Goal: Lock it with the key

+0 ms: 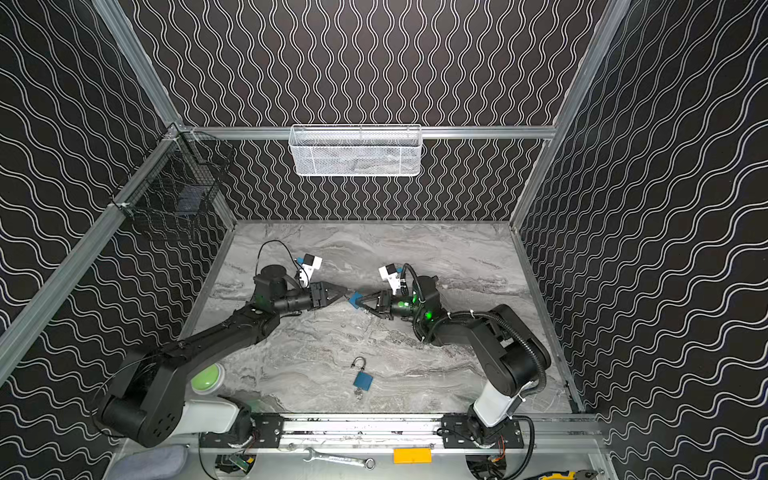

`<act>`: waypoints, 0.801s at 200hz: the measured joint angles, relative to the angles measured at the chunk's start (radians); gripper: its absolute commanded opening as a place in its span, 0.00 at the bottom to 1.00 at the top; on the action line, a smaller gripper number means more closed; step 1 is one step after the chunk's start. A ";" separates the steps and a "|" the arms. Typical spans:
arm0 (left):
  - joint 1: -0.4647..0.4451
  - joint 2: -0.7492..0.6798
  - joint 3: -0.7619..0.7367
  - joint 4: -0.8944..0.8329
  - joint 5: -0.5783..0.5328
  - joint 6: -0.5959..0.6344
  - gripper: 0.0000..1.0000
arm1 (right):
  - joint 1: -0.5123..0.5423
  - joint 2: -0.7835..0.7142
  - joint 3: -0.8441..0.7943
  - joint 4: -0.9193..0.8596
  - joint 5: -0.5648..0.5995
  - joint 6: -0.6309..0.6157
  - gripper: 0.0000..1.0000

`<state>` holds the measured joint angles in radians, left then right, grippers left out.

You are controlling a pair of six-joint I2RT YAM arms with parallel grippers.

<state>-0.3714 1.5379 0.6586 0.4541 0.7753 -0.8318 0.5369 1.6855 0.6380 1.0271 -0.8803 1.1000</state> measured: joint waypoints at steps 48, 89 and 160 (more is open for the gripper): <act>-0.014 0.023 0.000 0.037 0.016 -0.006 0.40 | 0.000 0.000 0.000 0.006 -0.001 0.007 0.00; -0.021 0.039 0.003 0.050 0.018 -0.009 0.35 | 0.001 0.002 0.000 0.020 -0.011 0.015 0.00; -0.030 0.046 0.014 0.051 0.017 -0.011 0.18 | 0.002 0.002 0.000 0.042 -0.019 0.018 0.00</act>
<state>-0.4015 1.5841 0.6724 0.5053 0.7925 -0.8429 0.5385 1.6875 0.6380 1.0687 -0.8993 1.1183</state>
